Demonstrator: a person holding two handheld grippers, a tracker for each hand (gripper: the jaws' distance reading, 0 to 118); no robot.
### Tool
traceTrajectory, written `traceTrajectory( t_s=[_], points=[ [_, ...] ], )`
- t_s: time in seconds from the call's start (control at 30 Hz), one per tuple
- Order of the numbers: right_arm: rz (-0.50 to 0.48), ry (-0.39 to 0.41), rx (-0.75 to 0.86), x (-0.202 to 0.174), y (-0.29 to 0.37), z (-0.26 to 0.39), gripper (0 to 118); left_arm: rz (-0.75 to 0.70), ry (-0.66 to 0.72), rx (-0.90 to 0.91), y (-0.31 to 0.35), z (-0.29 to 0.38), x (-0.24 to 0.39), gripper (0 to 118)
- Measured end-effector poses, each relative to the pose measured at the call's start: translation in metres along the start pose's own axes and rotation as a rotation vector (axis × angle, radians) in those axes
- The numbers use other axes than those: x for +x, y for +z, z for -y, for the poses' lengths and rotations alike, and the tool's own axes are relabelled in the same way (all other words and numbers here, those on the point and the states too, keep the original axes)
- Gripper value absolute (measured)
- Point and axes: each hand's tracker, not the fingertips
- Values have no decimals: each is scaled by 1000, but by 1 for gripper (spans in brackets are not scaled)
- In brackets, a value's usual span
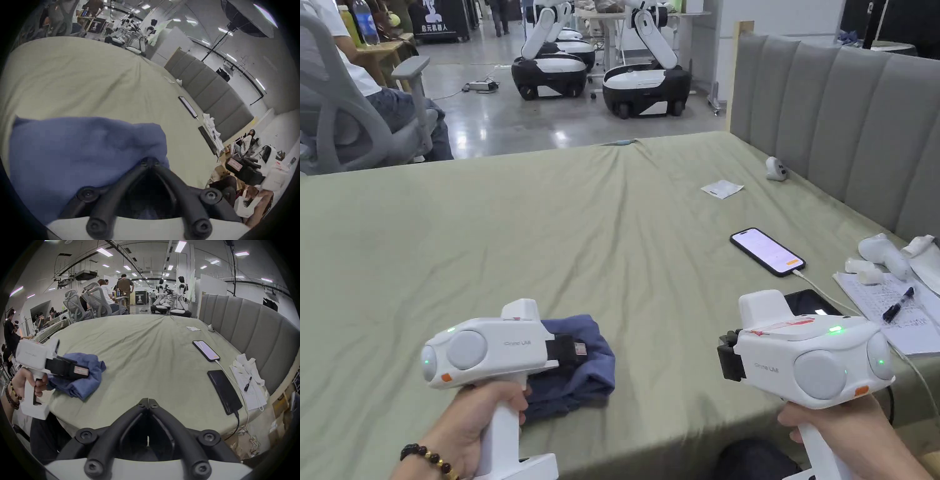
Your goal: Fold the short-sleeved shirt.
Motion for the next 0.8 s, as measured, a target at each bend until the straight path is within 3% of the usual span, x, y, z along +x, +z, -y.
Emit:
traceTrajectory(
  t_s=[0.07,0.13,0.3,0.4,0.47,0.53,0.6,0.7,0.73,0.8],
  points=[
    [-13,-7,13,-7,-1,-5,0,7,-37,77,26,-3,-3,0],
    [-68,-4,32,-24,-6,-16,0,11,11,143,60,-1,-12,0],
    [-286,10,49,-81,-38,-47,0,-62,82,248,140,16,-46,0],
    [-423,-63,-20,-105,-74,-53,0,-162,148,277,177,33,-60,0],
    [-445,-80,-59,-117,-95,-52,0,-168,159,287,195,42,-70,0],
    [-403,-36,-103,-125,-117,-46,0,-175,178,296,205,49,-75,0],
    [-349,-17,-151,-127,-138,-38,0,-173,201,295,207,53,-80,27],
    [-367,-78,-121,-123,-142,-31,0,-157,226,276,194,52,-82,110],
    [-367,-76,-126,-123,-140,-33,0,-152,230,267,185,50,-81,118],
    [-359,-52,-120,-125,-138,-33,0,-90,229,281,166,44,-78,117]
  ],
)
